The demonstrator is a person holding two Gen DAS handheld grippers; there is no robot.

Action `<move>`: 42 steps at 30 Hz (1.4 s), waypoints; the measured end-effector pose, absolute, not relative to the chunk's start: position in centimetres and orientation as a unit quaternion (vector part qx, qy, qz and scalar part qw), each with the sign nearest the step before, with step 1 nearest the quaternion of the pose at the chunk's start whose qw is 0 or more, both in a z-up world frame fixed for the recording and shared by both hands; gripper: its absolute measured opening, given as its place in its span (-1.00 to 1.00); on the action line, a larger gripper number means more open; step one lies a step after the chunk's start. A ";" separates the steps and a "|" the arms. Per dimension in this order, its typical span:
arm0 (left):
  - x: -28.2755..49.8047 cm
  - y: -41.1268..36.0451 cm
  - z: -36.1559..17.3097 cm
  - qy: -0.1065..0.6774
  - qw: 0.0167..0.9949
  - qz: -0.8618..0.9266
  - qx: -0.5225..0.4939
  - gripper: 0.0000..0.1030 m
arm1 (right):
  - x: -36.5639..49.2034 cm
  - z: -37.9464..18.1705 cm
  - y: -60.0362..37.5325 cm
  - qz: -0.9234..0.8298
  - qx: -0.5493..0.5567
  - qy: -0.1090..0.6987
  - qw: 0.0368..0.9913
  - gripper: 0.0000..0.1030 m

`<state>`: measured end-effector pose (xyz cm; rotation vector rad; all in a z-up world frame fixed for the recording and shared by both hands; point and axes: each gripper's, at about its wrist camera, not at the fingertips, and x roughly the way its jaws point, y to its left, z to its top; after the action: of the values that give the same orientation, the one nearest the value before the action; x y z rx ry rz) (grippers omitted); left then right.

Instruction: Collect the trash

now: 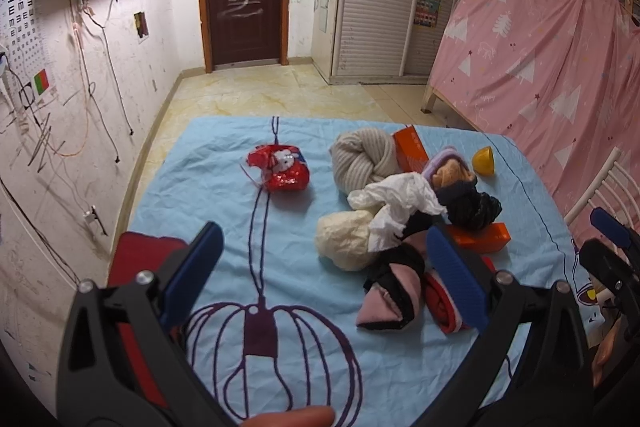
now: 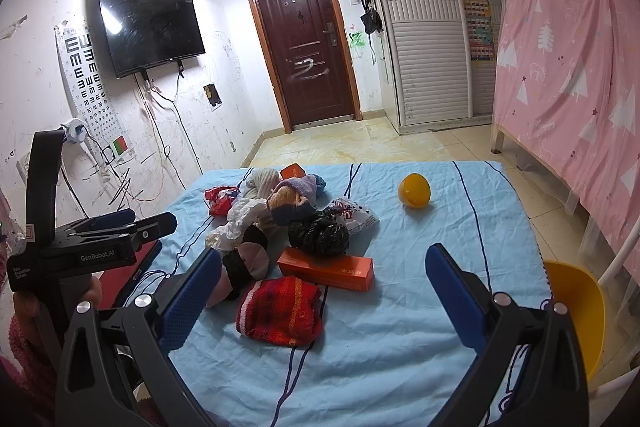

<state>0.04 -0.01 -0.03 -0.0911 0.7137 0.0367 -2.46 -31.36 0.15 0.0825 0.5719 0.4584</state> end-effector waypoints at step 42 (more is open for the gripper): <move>0.0 0.0 0.0 0.351 0.935 0.018 -0.044 0.90 | -2.7 0.0 -30.9 0.226 0.037 0.280 0.932 0.84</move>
<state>0.04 -0.04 -0.05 -0.0893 0.7170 0.0369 -2.67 -30.94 -0.04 0.0764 0.5740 0.4635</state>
